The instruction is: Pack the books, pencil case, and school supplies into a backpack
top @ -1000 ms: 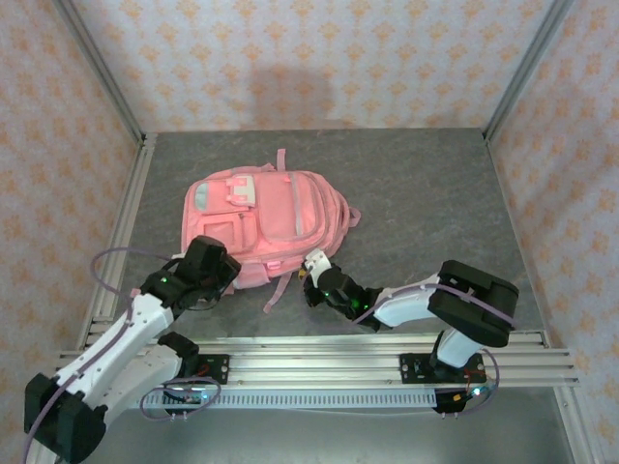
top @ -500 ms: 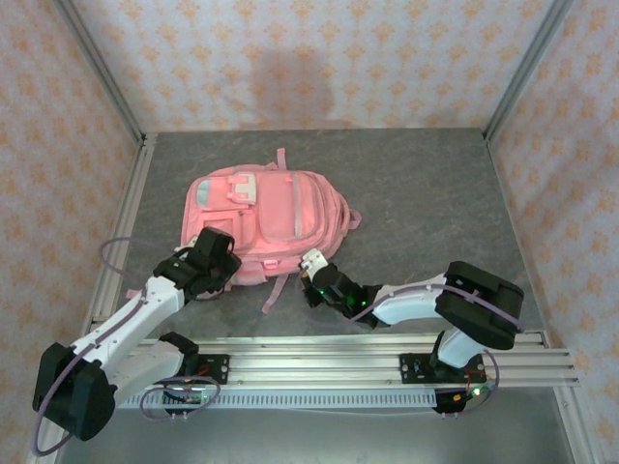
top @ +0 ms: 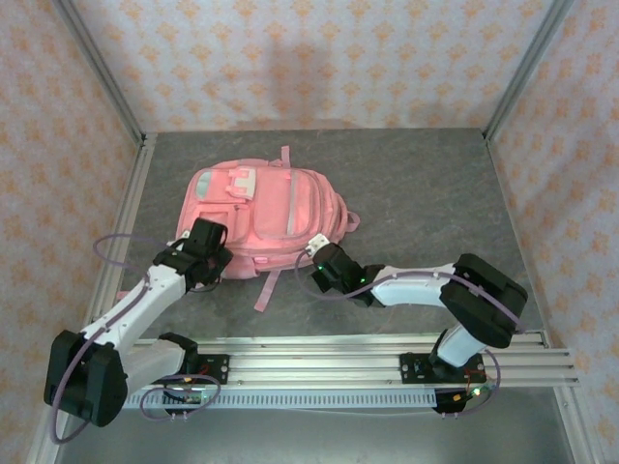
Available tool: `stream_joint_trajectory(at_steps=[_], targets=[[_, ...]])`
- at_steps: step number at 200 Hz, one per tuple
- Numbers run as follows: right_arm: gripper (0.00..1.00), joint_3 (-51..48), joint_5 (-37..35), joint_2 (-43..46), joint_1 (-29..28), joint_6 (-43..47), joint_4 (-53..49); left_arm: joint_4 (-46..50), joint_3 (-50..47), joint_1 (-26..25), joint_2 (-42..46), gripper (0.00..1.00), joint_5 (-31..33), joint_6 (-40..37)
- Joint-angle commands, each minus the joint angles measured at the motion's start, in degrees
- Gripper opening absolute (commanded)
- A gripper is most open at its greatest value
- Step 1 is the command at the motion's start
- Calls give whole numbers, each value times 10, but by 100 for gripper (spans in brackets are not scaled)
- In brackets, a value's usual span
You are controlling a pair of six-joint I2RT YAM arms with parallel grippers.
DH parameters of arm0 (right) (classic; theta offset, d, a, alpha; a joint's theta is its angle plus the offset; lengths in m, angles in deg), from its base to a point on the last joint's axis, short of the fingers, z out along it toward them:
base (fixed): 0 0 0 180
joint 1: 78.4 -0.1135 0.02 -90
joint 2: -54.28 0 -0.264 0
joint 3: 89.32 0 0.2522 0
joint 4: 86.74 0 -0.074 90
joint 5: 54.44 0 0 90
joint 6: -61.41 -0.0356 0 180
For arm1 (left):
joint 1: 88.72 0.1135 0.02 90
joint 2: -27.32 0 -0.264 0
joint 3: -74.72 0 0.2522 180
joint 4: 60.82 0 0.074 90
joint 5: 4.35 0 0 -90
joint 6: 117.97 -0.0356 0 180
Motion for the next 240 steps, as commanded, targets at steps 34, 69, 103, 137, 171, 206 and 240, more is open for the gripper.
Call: stream_joint_trajectory(at_steps=[34, 69, 103, 137, 171, 206, 240], targets=[[0, 9, 118, 28, 10, 19, -64, -22, 107, 14, -127, 42, 4, -76], [0, 6, 249, 48, -28, 0, -25, -4, 232, 9, -259, 44, -62, -132], [0, 38, 246, 25, -62, -31, -25, 11, 314, 7, -320, 45, -85, -151], [0, 48, 190, -2, -62, -68, -15, 2, 287, 5, -261, 47, -116, -140], [0, 43, 160, -20, -61, -105, 17, -62, 156, -4, -147, 49, -178, -122], [0, 36, 139, -16, -60, -126, 40, -144, 36, -27, -58, 49, -221, -108], [0, 23, 143, 2, -58, -147, 63, -231, -22, -62, -42, 49, -236, -104]])
